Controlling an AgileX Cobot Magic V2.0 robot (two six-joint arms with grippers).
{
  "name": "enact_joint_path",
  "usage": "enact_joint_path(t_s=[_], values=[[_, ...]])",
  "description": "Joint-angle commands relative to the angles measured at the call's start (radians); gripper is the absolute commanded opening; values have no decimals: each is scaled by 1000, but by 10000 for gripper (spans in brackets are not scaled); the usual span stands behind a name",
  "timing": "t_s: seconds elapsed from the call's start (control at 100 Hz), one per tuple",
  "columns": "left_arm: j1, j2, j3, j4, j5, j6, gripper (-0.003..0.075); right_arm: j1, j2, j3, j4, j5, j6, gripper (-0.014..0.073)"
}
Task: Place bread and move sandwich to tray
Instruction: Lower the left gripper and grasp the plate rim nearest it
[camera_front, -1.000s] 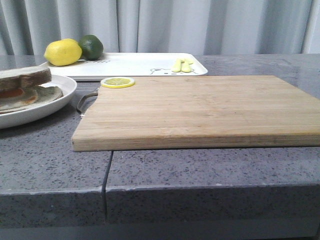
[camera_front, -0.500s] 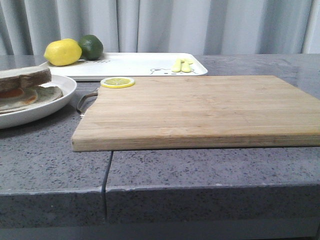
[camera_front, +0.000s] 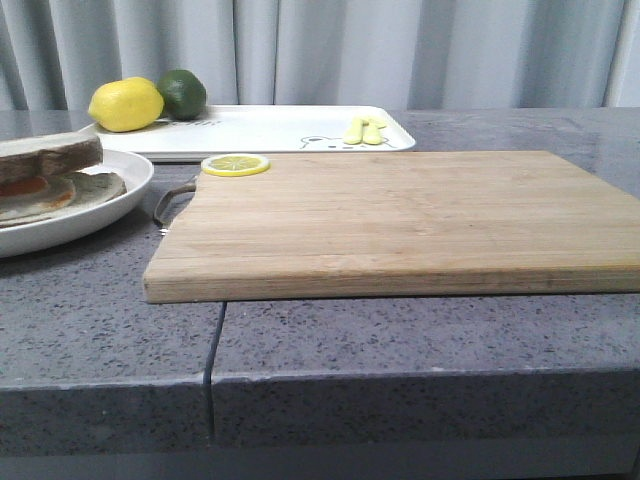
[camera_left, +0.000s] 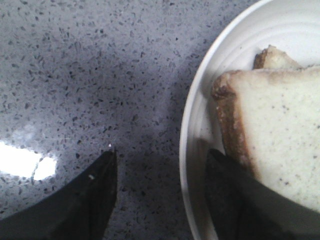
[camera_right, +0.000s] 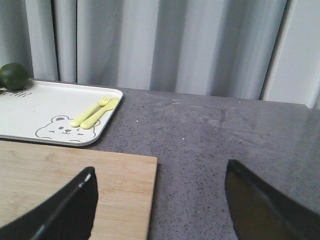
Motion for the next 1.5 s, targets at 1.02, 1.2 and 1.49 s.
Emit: enact_joint_path(t_s=[1.02, 1.2, 1.49], values=[[3, 13, -31, -34, -31, -12, 368, -8, 0, -27, 7, -77, 1, 531], [3, 13, -31, -34, -47, -12, 368, -8, 0, -27, 7, -77, 1, 531], [3, 13, -31, -34, -52, -12, 249, -8, 0, -27, 7, -77, 1, 531]])
